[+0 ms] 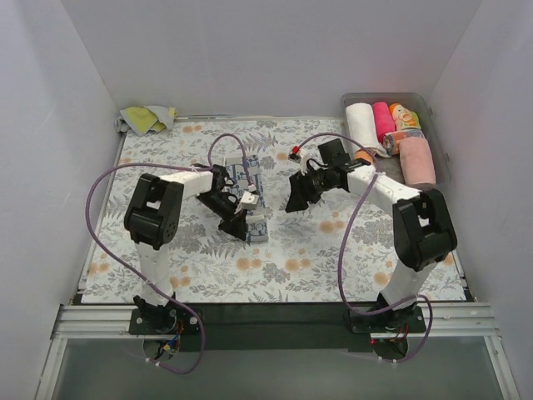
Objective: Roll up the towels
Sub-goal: Roll the towel
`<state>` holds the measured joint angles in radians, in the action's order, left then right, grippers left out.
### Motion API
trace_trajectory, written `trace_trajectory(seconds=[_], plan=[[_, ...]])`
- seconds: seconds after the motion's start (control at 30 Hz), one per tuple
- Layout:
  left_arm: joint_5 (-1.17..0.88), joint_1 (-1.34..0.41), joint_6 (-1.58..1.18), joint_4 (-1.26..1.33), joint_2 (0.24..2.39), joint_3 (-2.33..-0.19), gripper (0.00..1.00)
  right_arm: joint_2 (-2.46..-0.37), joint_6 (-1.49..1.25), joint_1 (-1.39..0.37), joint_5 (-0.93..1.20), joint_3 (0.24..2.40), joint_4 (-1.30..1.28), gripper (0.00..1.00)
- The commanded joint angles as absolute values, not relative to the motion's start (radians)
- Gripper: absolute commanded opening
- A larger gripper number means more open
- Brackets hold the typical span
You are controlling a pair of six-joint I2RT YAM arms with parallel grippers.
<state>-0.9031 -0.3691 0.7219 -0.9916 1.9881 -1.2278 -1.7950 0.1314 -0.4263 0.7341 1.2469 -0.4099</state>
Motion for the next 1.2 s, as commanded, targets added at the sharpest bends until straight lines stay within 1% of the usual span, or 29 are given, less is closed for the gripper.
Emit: trace_trajectory(seconds=[0.0,0.03,0.13,0.17,0.27,0.33,0.37,0.57,0.73,0.83,0.9,0.97,1.0,1.07,1.1,1.17], plan=[[-0.939,-0.351,0.752,-1.212,2.112,-1.308,0.01,-1.688,0.274,-0.498,0.632,1.177,-0.279,0.53],[-0.940,-0.347,0.750,-1.256,2.172,-1.331,0.02,-1.674,0.300,-0.523,0.611,1.157,-0.258,0.54],[-0.945,-0.334,0.736,-1.313,2.258,-1.407,0.06,-1.631,0.402,-0.641,0.505,1.123,-0.188,0.54],[-0.948,-0.325,0.736,-1.321,2.272,-1.432,0.06,-1.620,0.432,-0.703,0.448,1.102,-0.166,0.55],[-0.937,-0.316,0.735,-1.335,2.305,-1.453,0.07,-1.623,0.524,-0.794,0.387,1.065,-0.085,0.57],[-0.927,-0.313,0.732,-1.335,2.315,-1.463,0.07,-1.626,0.576,-0.825,0.374,1.037,-0.013,0.64],[-0.922,-0.311,0.733,-1.336,2.325,-1.468,0.07,-1.634,0.590,-0.847,0.373,1.028,-0.011,0.64],[-0.920,-0.302,0.729,-1.335,2.341,-1.479,0.08,-1.669,0.679,-0.906,0.374,0.944,0.124,0.65],[-0.928,-0.296,0.718,-1.325,2.342,-1.479,0.11,-1.718,0.710,-0.937,0.394,0.939,0.135,0.61],[-0.922,-0.295,0.713,-1.318,2.341,-1.480,0.11,-1.746,0.724,-0.946,0.406,0.939,0.135,0.56],[-0.922,-0.290,0.710,-1.316,2.339,-1.482,0.12,-1.773,0.733,-0.945,0.407,0.942,0.135,0.45],[-0.923,-0.288,0.709,-1.315,2.335,-1.482,0.12,-1.799,0.736,-0.946,0.403,0.946,0.127,0.30],[-0.930,-0.288,0.707,-1.313,2.332,-1.480,0.14,-1.807,0.733,-0.946,0.406,0.950,0.112,0.16],[-0.936,-0.284,0.700,-1.304,2.304,-1.476,0.19,-1.822,0.732,-0.945,0.420,0.965,0.065,0.03],[-0.946,-0.279,0.692,-1.286,2.289,-1.464,0.27,-1.825,0.721,-0.943,0.442,0.988,0.040,0.01],[-0.980,-0.253,0.672,-1.267,2.225,-1.448,0.33,-1.828,0.692,-0.930,0.488,1.012,-0.056,0.01]])
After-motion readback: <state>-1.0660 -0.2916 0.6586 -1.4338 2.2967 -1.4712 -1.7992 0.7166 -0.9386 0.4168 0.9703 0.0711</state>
